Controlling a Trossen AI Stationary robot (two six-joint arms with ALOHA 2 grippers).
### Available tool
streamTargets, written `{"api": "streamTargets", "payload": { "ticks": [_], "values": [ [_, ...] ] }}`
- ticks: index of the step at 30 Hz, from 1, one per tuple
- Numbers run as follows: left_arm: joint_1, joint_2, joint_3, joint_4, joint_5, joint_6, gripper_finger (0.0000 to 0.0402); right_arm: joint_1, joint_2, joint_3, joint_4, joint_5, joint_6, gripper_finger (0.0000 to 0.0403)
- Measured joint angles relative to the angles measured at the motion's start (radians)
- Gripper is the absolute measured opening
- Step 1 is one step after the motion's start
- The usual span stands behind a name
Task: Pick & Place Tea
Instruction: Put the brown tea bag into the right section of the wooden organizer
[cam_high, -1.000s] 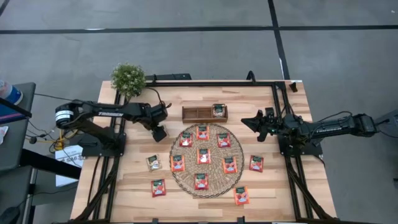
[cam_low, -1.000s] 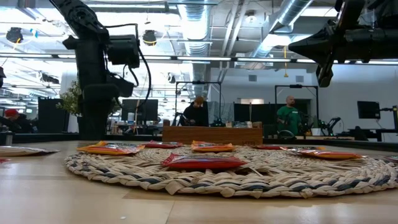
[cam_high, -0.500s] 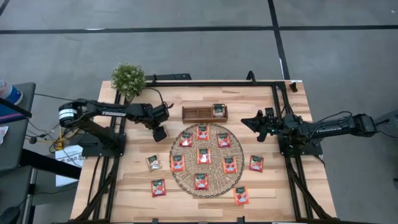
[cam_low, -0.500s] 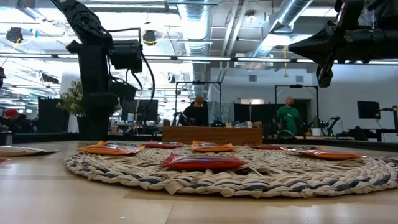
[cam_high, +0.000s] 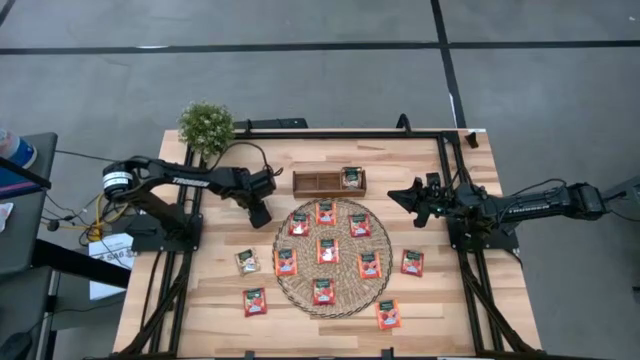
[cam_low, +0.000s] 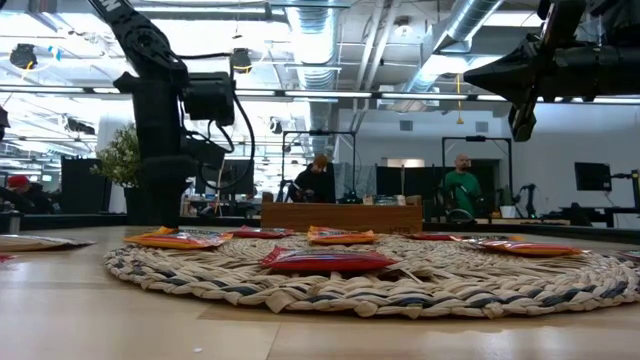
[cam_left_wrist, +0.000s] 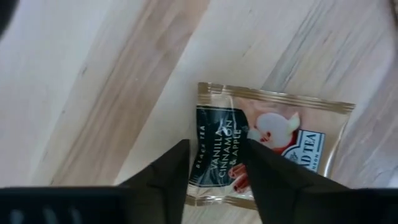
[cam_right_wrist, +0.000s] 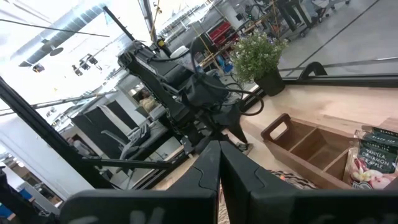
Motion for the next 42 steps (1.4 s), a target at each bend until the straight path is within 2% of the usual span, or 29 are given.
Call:
{"api": "streamTargets", "payload": {
  "ticks": [9, 11, 19, 25, 34, 42],
  "values": [
    [0.000, -0.058, -0.006, -0.017, -0.041, -0.005, 0.0018, 0.000, 0.000, 0.000, 0.000, 0.000, 0.000, 0.0001],
    [0.000, -0.061, -0.005, -0.020, -0.041, -0.005, 0.0005, 0.000, 0.000, 0.000, 0.000, 0.000, 0.000, 0.0001],
    [0.000, -0.066, -0.005, -0.024, -0.037, -0.006, 0.0001, 0.000, 0.000, 0.000, 0.000, 0.000, 0.000, 0.0001],
    [0.000, -0.144, 0.005, -0.060, -0.015, -0.027, 0.0000, 0.000, 0.000, 0.000, 0.000, 0.000, 0.000, 0.0001],
    [0.000, -0.281, 0.171, -0.201, -0.015, -0.026, 0.0000, -0.001, 0.000, 0.000, 0.000, 0.000, 0.061, 0.0001],
    [-0.079, -0.295, 0.363, -0.163, -0.034, 0.083, 0.0000, -0.001, 0.000, 0.002, 0.013, -0.002, 0.071, 0.0001]
  ]
}}
